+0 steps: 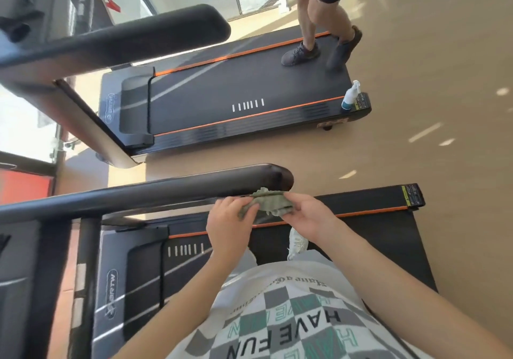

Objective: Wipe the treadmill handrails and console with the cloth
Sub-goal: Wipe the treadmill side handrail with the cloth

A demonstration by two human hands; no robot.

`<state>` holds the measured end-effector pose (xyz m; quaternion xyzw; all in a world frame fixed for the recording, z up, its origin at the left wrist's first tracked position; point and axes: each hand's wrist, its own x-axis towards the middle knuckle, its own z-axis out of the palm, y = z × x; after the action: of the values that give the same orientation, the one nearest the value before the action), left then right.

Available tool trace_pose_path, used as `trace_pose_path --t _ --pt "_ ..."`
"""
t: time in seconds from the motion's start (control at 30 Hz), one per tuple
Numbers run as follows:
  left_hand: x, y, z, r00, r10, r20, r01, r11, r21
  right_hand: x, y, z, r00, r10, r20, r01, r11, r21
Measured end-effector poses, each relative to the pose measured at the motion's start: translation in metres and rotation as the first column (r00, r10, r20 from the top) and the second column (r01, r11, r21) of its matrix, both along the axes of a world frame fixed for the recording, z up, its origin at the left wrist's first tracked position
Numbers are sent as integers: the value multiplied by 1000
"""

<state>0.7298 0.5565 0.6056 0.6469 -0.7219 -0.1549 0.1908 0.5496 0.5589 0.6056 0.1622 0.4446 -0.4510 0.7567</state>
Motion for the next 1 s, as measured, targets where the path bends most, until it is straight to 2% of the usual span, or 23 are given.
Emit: trace_pose_path --t 0.07,0.1,0.2,0.27,0.33,0.37,0.4,0.5,0.57,0.63,0.73,0.9,1.0 --pt "5 6 3 956 268 -116 -240 948 208 11 -2 2 998 -9 54 7 999 42" --pt "9 7 2 894 408 -188 -337 886 319 18 -3 3 998 -8 70 4 999 48" --pt "14 1 5 611 727 -314 -488 658 573 41 -7 0 996 25 90 -29 998 48" --pt "12 -4 6 389 852 -351 -437 506 744 49 -10 -7 998 8 59 -12 998 62" --pt "6 -7 5 188 913 -361 -262 401 878 52 -11 -14 999 -37 6 36 996 80" --pt "3 -8 4 126 928 -351 -182 370 911 50 -12 -16 998 -68 -17 69 994 82" --pt "-1 -10 3 98 936 -337 -120 347 930 47 -12 -16 994 -101 -45 105 990 96" --pt "-14 -11 -2 116 954 -276 -31 281 959 33 -5 -18 972 -190 -135 207 971 123" --pt "-23 -13 -1 90 967 -238 42 235 971 21 1 -21 961 -196 -195 220 970 106" --pt "-29 -14 0 1 978 -209 145 206 968 11 6 -20 950 -205 -234 232 968 96" --pt "-28 -12 -3 -116 981 -155 249 180 951 7 14 -13 915 -324 -240 348 935 65" --pt "-16 -13 -3 -216 963 -161 261 216 941 31 6 -16 928 -210 -309 243 967 74" --pt "1 -15 -1 -288 944 -162 222 231 947 59 -4 -10 950 -170 -260 200 976 91"
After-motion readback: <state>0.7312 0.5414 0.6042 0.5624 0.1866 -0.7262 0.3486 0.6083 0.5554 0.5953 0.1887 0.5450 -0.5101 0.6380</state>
